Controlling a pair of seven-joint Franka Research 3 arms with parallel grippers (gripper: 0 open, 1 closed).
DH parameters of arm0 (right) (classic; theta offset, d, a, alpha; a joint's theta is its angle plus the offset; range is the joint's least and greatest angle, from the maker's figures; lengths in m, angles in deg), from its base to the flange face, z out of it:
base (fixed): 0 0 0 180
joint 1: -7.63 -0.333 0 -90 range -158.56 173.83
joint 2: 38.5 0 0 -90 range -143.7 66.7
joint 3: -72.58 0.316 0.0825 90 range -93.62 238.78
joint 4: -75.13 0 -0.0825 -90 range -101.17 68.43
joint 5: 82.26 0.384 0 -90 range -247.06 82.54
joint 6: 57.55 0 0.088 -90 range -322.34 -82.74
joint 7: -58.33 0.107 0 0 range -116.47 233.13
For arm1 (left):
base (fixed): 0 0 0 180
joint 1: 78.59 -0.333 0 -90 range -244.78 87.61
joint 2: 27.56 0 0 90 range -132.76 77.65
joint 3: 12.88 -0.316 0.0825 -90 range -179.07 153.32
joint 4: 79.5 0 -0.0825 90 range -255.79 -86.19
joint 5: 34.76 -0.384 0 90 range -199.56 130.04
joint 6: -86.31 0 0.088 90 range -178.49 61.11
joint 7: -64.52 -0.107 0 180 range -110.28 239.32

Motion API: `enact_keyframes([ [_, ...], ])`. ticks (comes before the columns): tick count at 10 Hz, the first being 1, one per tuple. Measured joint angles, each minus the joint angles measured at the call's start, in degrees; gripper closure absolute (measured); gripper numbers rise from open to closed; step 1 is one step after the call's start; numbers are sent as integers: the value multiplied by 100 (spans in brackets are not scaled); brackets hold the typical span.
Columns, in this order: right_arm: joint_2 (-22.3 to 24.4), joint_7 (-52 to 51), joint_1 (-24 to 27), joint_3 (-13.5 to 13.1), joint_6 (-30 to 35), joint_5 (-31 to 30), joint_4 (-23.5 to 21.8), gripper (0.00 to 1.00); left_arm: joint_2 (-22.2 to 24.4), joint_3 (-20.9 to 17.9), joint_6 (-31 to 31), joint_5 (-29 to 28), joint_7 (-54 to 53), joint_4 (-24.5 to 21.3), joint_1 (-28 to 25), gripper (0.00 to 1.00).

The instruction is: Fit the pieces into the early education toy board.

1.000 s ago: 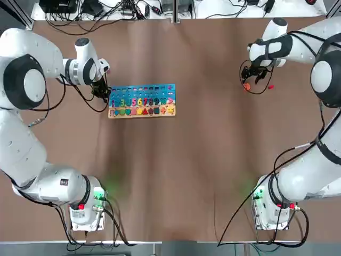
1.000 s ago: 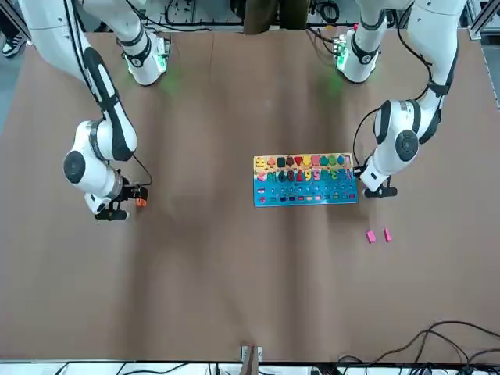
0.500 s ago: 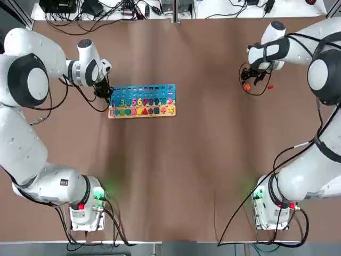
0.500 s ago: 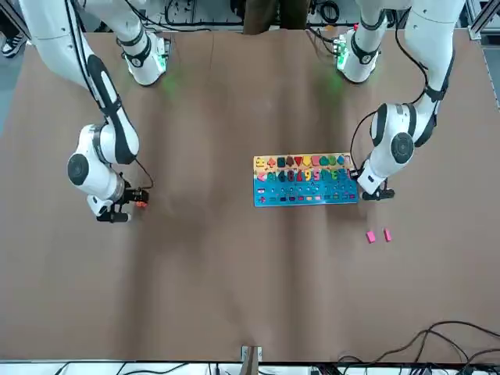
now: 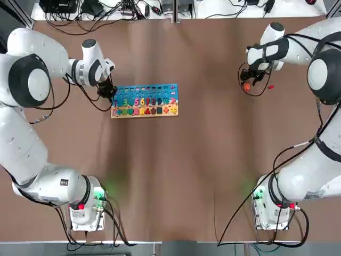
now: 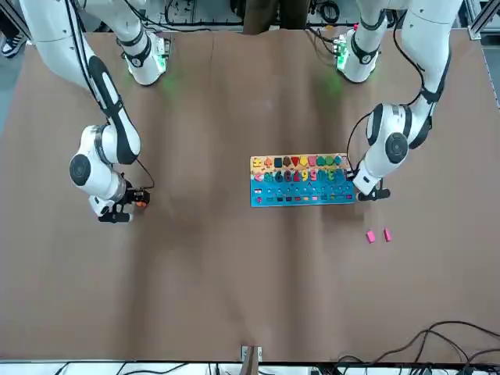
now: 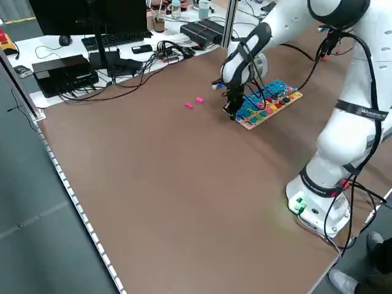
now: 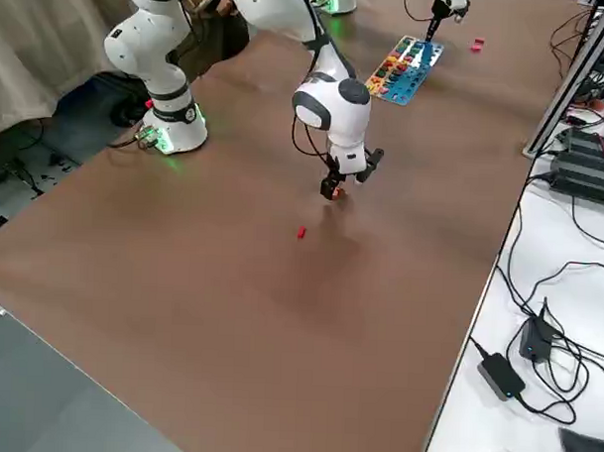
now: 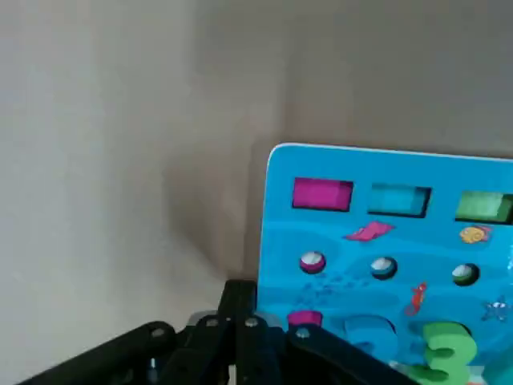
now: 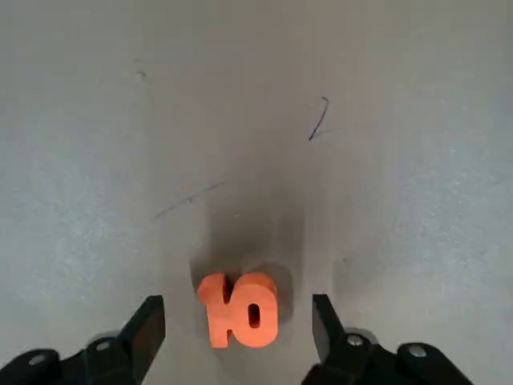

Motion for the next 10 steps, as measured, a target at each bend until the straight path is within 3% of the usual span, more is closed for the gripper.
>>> enact_keyframes([
  [7,-82,2,18,13,-60,3,0,30,-147,678,-1,-32,1121,192,10,98],
  [10,-86,2,19,18,-50,3,0,32,-243,711,12,-32,1512,339,222,98],
])
